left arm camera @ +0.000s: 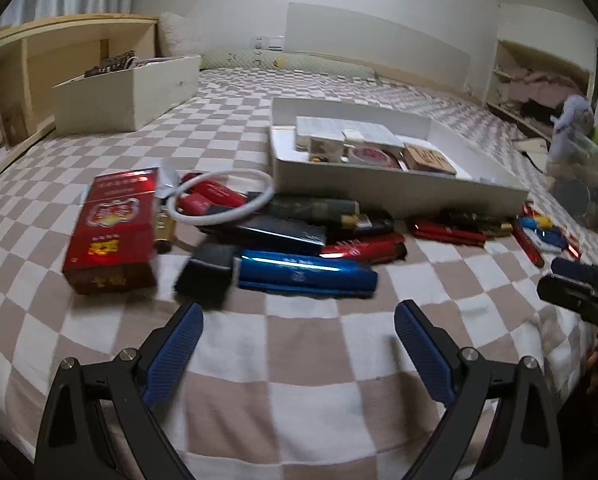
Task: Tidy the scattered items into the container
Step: 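Withdraw both grippers from the tray toward the scattered items, then grasp the long blue lighter with the left gripper while right approaches red lighter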
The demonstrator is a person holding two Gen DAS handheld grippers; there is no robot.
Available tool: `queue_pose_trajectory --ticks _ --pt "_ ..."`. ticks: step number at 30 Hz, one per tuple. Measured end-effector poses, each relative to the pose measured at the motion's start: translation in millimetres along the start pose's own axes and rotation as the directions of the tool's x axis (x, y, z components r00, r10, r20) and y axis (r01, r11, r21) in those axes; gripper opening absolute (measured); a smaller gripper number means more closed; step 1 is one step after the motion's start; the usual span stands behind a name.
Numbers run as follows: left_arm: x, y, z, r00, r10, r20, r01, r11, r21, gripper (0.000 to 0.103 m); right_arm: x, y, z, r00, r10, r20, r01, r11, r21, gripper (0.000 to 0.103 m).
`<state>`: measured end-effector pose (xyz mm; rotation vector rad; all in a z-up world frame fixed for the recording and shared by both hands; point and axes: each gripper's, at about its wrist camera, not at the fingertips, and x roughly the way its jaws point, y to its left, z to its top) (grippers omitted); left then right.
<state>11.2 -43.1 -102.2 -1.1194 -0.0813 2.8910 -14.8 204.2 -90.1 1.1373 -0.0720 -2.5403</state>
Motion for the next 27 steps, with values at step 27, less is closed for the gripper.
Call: queue_pose_trajectory --ticks 27 --pt "26 -7 10 1.000 0.016 0.016 -0.017 0.998 0.060 0.086 8 -47 13 1.000 -0.022 -0.020 0.025 0.986 0.166 0.090"
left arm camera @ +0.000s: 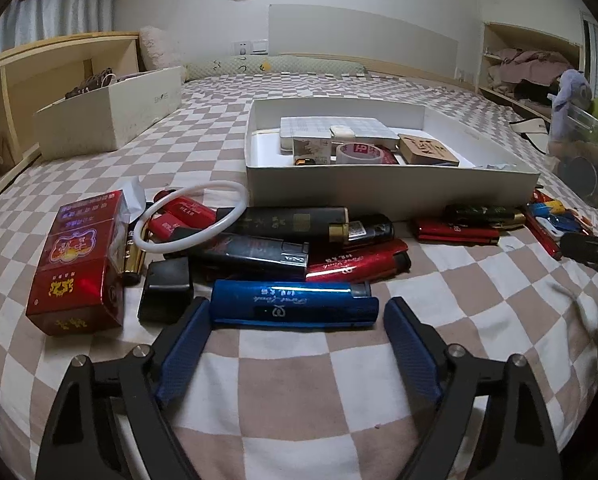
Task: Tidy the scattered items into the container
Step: 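Grasp the long blue lighter with the left gripper while right approaches red lighter, then grasp the long red lighter with the right gripper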
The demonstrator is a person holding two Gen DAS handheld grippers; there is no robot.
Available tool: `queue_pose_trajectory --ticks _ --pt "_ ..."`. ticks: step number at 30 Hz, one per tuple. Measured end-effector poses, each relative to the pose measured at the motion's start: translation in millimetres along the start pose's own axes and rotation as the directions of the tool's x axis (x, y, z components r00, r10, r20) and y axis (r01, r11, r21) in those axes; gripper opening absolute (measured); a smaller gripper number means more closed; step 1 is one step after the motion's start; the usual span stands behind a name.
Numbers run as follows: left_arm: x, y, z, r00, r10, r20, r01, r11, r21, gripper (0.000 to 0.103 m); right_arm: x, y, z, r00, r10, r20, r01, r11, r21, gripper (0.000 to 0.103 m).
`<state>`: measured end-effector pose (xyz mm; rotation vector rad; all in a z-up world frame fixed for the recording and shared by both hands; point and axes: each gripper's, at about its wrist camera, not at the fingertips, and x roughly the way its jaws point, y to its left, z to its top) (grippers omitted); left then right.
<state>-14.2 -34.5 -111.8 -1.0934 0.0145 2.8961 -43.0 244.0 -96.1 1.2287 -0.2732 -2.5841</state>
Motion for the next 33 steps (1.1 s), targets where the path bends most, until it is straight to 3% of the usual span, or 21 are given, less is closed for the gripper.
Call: queue_pose_trajectory --ticks 5,8,9,15,24,28,29,30,32,33 --pt "-1 4 -1 1.000 -0.013 0.002 0.013 1.000 -0.024 0.083 11 3 4 0.997 -0.078 -0.018 0.077 0.995 -0.063 0.057" --pt "-1 5 -1 1.000 -0.022 0.004 0.022 0.999 -0.031 0.083 9 -1 3 0.997 -0.071 -0.020 0.070 0.996 -0.054 0.032" --pt "-1 5 -1 1.000 -0.021 0.006 0.021 0.999 -0.030 0.083 8 -2 3 0.998 -0.061 -0.024 0.060 0.997 -0.045 0.031" --pt "-2 5 -2 1.000 -0.019 0.008 0.020 0.999 -0.028 0.083 -2 4 -6 0.998 -0.034 -0.043 0.032 0.998 -0.047 0.031" --pt "-5 6 -4 1.000 -0.022 0.009 0.022 0.999 -0.032 0.083 -17 2 -17 0.994 0.056 -0.093 -0.051 0.997 0.052 0.031" --pt "-6 5 -5 1.000 -0.020 0.009 0.021 0.999 -0.029 0.083 -17 18 -23 0.986 0.100 -0.131 -0.098 0.995 0.027 0.032" --pt "-7 5 -5 1.000 -0.020 0.009 0.020 0.999 -0.029 0.083 -17 24 -25 0.983 0.118 -0.139 -0.117 0.993 0.010 0.040" --pt "-7 5 -5 1.000 -0.020 0.009 0.021 0.999 -0.030 0.083 -17 31 -26 0.978 0.145 -0.149 -0.148 0.989 -0.010 0.059" --pt "-7 5 -5 1.000 -0.021 0.009 0.021 0.999 -0.029 0.083 -17 48 -30 0.970 0.185 -0.156 -0.196 0.979 -0.058 0.081" --pt "-7 5 -5 1.000 -0.022 0.009 0.022 0.999 -0.030 0.083 -16 54 -31 0.967 0.196 -0.162 -0.211 0.974 -0.079 0.083"
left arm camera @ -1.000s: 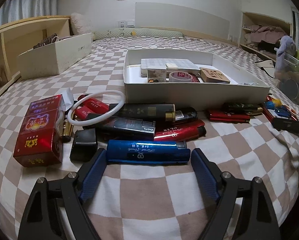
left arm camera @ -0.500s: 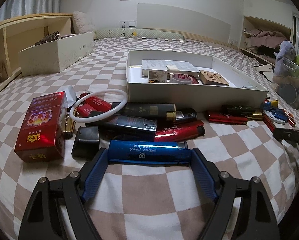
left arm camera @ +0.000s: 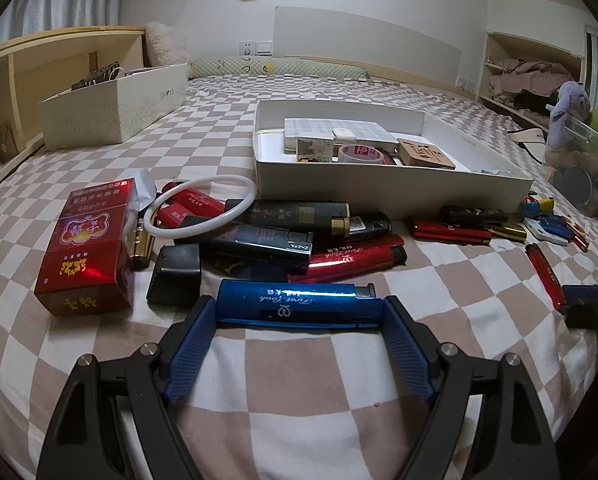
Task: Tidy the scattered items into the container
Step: 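Grasp the long red lighter with the right gripper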
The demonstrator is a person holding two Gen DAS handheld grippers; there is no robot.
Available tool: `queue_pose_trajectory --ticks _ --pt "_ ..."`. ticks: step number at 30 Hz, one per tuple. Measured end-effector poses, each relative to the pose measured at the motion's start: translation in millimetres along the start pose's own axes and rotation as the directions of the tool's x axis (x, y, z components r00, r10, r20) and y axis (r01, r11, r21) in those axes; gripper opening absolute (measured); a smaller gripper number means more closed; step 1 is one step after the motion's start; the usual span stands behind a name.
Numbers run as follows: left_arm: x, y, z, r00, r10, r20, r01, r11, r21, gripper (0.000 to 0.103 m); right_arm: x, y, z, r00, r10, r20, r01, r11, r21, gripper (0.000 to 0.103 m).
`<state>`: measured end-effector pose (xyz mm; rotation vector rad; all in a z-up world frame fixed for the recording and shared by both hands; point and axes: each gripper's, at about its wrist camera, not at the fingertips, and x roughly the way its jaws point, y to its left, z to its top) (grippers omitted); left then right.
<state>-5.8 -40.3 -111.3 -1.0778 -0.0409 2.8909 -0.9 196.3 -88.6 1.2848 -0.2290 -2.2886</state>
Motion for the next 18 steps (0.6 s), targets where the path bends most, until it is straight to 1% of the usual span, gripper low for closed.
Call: queue_pose_trajectory --ticks 2,4,5,7,8,10,13,15,17,18 --pt "-1 0 -1 1.000 -0.001 0.002 0.001 1.000 -0.001 0.083 5 11 0 0.998 0.055 -0.016 -0.056 0.998 -0.033 0.083" --pt "-2 0 -1 1.000 -0.005 0.003 0.005 1.000 -0.003 0.083 5 15 2 0.992 0.125 -0.020 -0.125 0.991 -0.038 0.083" --pt "-2 0 -2 1.000 -0.006 0.003 0.006 1.000 -0.003 0.083 3 17 3 0.987 0.161 -0.010 -0.161 0.986 -0.040 0.083" --pt "-3 0 -2 1.000 -0.008 0.004 0.008 1.000 -0.005 0.083 -9 17 7 0.983 0.179 0.037 -0.177 0.982 -0.060 0.083" --pt "-3 0 -2 1.000 -0.009 0.005 0.009 1.000 -0.006 0.083 -15 16 10 0.984 0.167 0.057 -0.163 0.984 -0.074 0.083" --pt "-3 0 -2 1.000 -0.008 0.006 0.008 1.000 -0.005 0.083 -23 9 18 0.991 0.104 0.088 -0.095 0.991 -0.099 0.083" --pt "-3 1 -2 1.000 -0.008 0.006 0.008 1.000 -0.005 0.083 -22 -9 30 0.995 0.009 0.097 0.002 0.994 -0.106 0.083" --pt "-3 0 -2 1.000 -0.009 0.005 0.009 1.000 -0.006 0.083 -18 -19 35 0.996 -0.038 0.080 0.048 0.991 -0.126 0.083" --pt "-3 0 -2 1.000 -0.007 0.005 0.007 1.000 -0.004 0.083 -11 -21 37 0.996 -0.071 0.056 0.081 0.980 -0.184 0.083" --pt "-3 1 -2 1.000 -0.007 0.006 0.007 1.000 -0.004 0.083 -4 -19 37 0.996 -0.083 0.030 0.087 0.970 -0.226 0.083"
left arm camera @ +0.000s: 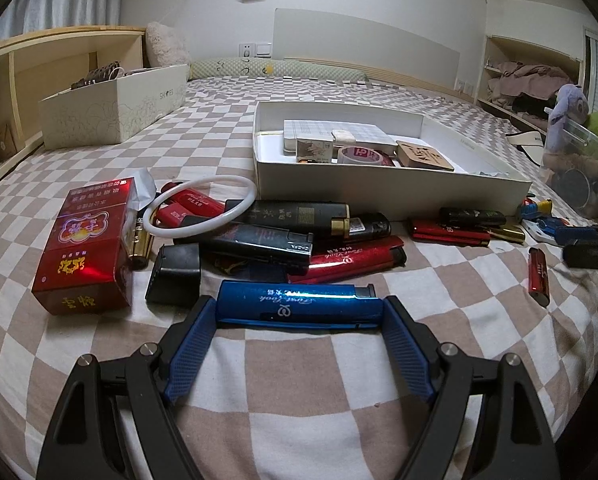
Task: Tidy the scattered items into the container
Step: 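Grasp the long red lighter with the right gripper, then carry blue lighter toward tray with left while right lowers red lighter into tray and opens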
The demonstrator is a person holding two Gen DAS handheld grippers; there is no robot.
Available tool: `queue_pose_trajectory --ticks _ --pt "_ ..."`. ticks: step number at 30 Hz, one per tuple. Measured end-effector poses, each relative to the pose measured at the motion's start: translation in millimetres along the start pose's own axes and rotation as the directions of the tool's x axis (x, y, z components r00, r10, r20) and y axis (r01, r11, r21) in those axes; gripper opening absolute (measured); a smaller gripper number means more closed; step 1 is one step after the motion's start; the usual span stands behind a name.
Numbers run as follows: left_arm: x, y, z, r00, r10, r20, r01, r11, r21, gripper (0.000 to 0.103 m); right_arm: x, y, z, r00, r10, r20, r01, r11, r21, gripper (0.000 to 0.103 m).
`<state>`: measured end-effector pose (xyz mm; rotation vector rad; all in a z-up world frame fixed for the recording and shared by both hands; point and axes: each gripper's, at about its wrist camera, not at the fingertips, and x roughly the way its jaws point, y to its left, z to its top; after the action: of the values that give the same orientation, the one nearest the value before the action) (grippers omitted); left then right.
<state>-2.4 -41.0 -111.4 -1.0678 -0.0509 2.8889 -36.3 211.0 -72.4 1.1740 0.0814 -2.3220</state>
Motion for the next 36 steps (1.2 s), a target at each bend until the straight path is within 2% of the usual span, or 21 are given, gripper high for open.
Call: queue_pose_trajectory --ticks 6,11,14,19,27,32,34,36 --pt "1 0 1 1.000 0.004 0.002 -0.004 1.000 0.008 0.083 28 10 -10 0.994 -0.054 -0.095 0.040 0.989 -0.142 0.085" --pt "2 -1 1 1.000 0.010 0.004 -0.010 1.000 0.019 0.083 26 0 -11 0.998 -0.016 -0.067 0.012 0.998 -0.065 0.084" --pt "3 -1 2 1.000 0.010 0.004 -0.010 1.000 0.018 0.083 24 4 -14 0.998 -0.039 -0.059 0.036 0.998 -0.057 0.084" --pt "4 -1 2 1.000 0.019 0.001 -0.019 1.000 0.016 0.083 23 11 -19 0.996 -0.078 -0.049 0.079 0.997 0.019 0.084" --pt "4 -2 4 1.000 0.026 -0.012 -0.026 1.000 -0.013 0.083 19 32 -26 0.995 -0.084 -0.046 0.087 0.994 0.061 0.084" --pt "7 -6 6 0.999 0.028 -0.024 -0.028 0.999 -0.022 0.091 17 41 -29 0.997 -0.063 -0.044 0.066 0.995 0.076 0.084" --pt "8 -8 7 0.999 0.037 -0.025 -0.037 0.999 -0.015 0.090 16 45 -30 0.998 -0.048 -0.050 0.052 0.996 0.076 0.084" --pt "7 -9 7 0.999 0.037 -0.023 -0.038 0.999 -0.011 0.083 15 46 -30 0.998 -0.035 -0.047 0.039 0.996 0.086 0.084"
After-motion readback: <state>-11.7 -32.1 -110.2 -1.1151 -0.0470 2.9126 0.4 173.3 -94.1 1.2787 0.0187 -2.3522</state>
